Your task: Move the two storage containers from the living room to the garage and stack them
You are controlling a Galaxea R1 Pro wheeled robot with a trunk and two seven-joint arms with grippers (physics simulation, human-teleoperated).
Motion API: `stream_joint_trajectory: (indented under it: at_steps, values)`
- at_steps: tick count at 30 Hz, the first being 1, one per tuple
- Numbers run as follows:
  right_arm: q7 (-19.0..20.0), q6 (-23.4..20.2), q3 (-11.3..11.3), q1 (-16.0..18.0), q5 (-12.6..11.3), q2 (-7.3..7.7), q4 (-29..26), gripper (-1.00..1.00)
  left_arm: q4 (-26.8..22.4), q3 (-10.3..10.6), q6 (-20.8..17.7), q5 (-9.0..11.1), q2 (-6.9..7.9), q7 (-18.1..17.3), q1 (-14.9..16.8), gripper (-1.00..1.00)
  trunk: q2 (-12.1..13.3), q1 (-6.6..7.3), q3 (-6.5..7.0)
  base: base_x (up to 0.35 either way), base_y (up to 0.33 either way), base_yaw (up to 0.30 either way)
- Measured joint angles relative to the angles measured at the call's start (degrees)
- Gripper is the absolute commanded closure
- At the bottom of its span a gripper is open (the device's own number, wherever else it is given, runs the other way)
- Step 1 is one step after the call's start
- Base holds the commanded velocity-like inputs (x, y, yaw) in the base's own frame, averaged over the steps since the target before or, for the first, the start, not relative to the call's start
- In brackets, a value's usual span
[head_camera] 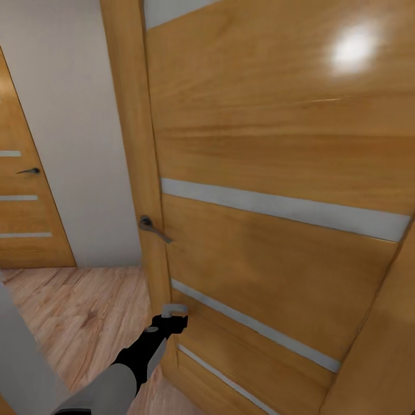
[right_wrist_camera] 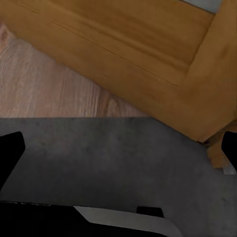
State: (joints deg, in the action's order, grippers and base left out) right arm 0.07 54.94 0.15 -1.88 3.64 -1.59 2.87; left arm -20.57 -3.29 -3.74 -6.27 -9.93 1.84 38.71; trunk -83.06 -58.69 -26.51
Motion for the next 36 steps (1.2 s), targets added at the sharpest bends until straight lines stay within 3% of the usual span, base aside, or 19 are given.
stream_joint_trajectory:
  at_steps: [10, 36]
  values:
    - [0.2, 0.0, -0.1, 0.0, -0.8, 0.0, 0.4, -1.0, 0.0, 0.0, 0.0, 0.0, 0.0, 0.0, 0.0, -1.0, 0.0, -0.02, 0.0, 0.273, 0.0, 0.0]
    - [-0.1, -0.3, 0.0, 0.0, -0.6, 0.0, 0.4, -1.0, -0.1, -0.3, 0.2, -0.4, 0.02, 0.2, 0.0, -1.0, 0.0, -0.03, 0.01, 0.007, -0.02, 0.0]
